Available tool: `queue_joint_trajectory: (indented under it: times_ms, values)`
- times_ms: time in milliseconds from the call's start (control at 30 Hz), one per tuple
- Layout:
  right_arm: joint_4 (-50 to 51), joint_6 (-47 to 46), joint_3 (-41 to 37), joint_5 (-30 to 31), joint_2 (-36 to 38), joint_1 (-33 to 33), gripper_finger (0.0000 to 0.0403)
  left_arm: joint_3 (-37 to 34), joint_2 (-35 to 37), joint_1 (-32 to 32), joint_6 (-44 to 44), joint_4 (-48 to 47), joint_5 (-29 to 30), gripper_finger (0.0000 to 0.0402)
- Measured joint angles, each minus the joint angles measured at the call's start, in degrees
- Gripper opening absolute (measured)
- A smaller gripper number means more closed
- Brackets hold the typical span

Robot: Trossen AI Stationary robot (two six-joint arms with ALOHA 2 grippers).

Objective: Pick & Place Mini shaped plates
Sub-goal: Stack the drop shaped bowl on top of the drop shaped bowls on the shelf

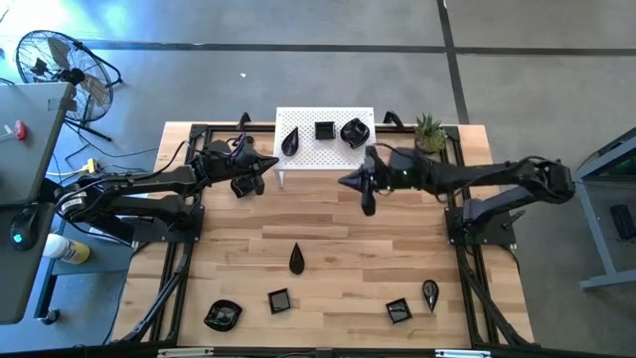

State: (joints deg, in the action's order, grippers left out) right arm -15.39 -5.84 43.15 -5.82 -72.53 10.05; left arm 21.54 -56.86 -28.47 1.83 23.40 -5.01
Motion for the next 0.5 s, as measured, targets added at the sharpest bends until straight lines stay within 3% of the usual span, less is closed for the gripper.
queue_joint_trajectory:
  times_ms: [300,500]
  values:
    - [-30.48,4.79,-16.93,2.51,0.0,-2.72,0.0006,0.0,0.0,0.0,0.76,0.43,-0.28,0.0001]
    - [-37.56,4.84,-22.06,2.53,0.0,-2.6,0.0006,0.0,0.0,0.0,1.65,0.6,-0.8,0.0001]
